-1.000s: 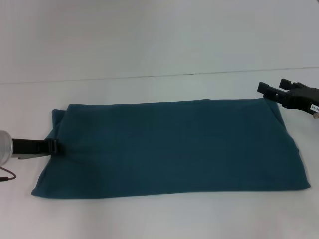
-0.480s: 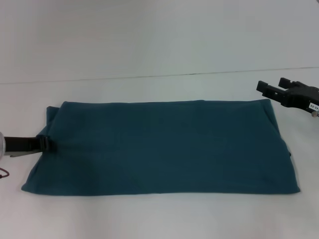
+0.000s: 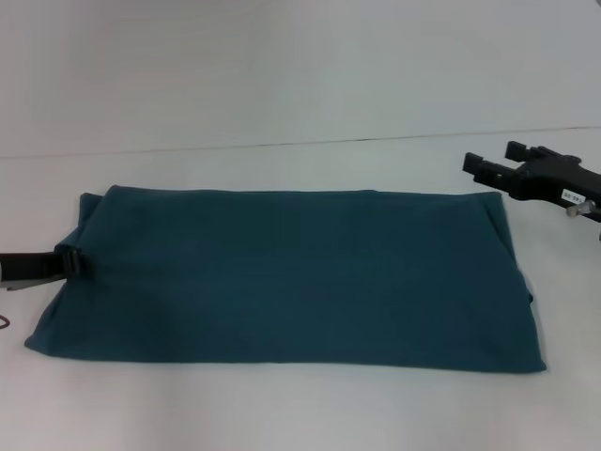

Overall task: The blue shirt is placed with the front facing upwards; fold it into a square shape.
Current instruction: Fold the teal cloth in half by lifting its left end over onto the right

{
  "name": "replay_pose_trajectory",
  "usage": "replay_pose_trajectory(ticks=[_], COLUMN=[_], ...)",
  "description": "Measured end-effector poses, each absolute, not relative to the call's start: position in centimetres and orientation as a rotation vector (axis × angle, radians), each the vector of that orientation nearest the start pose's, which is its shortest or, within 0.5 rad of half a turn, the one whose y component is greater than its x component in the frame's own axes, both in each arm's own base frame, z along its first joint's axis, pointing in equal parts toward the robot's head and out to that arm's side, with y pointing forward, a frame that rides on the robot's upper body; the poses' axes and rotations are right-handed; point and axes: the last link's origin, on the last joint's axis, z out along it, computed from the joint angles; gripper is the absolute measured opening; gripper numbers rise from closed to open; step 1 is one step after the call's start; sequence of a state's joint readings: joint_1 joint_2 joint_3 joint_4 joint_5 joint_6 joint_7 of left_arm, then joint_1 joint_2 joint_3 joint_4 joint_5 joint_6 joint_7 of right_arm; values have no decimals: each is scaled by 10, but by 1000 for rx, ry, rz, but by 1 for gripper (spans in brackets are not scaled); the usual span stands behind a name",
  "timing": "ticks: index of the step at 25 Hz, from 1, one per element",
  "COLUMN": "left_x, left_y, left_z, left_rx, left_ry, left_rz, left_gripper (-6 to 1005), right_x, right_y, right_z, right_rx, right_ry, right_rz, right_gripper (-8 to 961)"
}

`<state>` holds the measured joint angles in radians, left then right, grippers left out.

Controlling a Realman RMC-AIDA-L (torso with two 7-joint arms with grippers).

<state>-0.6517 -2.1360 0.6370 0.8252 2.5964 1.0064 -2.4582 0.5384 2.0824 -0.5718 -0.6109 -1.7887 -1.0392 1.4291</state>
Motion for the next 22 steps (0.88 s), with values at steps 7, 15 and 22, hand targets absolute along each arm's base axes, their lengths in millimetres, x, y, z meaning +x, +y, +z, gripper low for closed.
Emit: replay_pose_trajectory(ticks=[7, 15, 22], left_x=[-303, -302, -301], left_y=[403, 404, 406], left_z=[23, 24, 27], left_rx=[-1909, -1897, -1895], left_ry=[-1527, -1530, -1524], left_rz=[-214, -253, -265], left_gripper=[63, 62, 62], right_x=[293, 295, 303], right_y=[386, 320, 255], right_z=[55, 90, 127], right_rx=[-2230, -2493, -2632], right_ry=[717, 482, 444], right_rz=[624, 669, 744], right_gripper=[875, 873, 871])
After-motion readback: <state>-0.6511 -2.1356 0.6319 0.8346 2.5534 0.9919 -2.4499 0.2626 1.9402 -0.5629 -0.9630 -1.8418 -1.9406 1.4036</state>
